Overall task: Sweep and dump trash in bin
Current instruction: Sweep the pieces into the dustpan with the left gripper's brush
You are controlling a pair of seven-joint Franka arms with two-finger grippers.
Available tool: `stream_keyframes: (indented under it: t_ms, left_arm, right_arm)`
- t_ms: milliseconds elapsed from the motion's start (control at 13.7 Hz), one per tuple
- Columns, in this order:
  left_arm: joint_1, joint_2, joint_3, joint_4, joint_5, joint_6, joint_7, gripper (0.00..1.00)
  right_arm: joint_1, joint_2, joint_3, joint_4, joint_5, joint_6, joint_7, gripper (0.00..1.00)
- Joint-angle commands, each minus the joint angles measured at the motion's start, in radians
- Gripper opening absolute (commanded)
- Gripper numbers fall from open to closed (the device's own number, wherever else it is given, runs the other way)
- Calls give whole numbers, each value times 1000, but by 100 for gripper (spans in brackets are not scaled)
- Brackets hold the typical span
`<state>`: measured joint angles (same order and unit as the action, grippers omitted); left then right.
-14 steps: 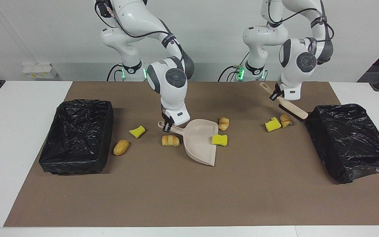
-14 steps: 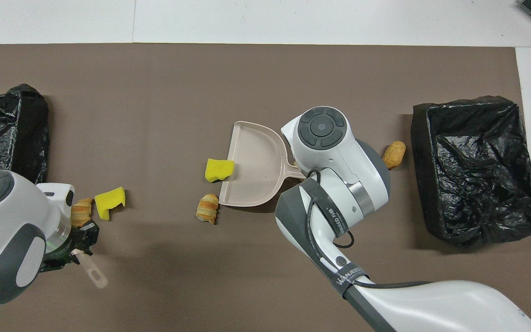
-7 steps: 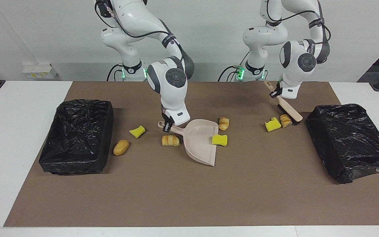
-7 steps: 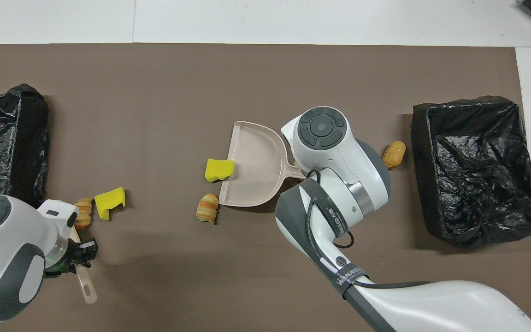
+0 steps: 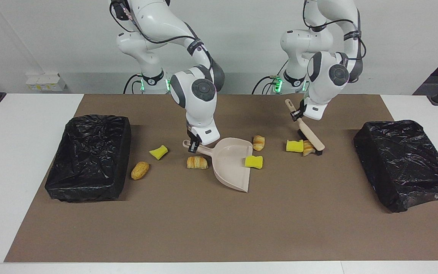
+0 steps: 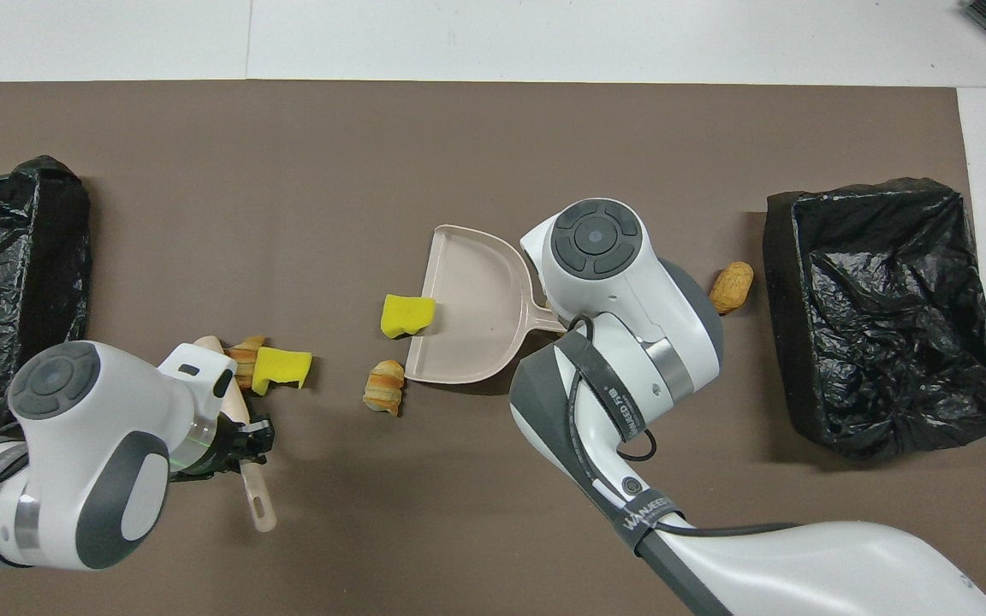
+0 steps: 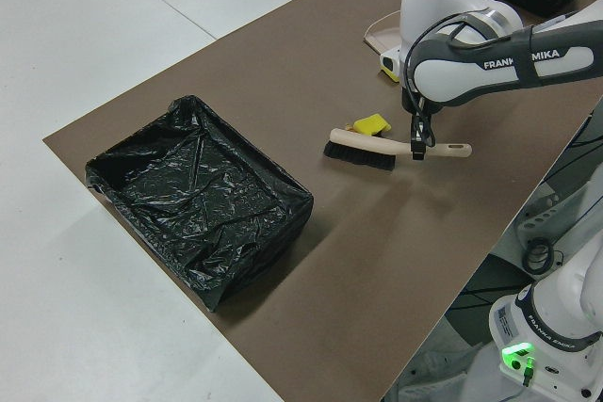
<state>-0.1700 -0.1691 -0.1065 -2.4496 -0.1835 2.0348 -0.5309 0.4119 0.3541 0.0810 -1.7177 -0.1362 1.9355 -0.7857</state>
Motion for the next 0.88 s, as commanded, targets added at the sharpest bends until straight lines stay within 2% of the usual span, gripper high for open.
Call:
stream_keyframes:
  t_ms: [0,220,659,805]
  left_arm:
    - [-101,95,10,64,-71,39,3,0]
    - [-190,126,10,87,-131,80,6,0]
    - [-293,164,7,159,-247,136,11,0]
    - [-327,207,2,210,-272,143,12,0]
  right_arm:
    - [-1,-27,9,-31,12,20,-18,0]
    - [4,-29,9,-33,6,19,-61,0]
    - [39,-56,9,-72,9,14,-103,0]
    - [36,-60,9,-86,13,23,-98,0]
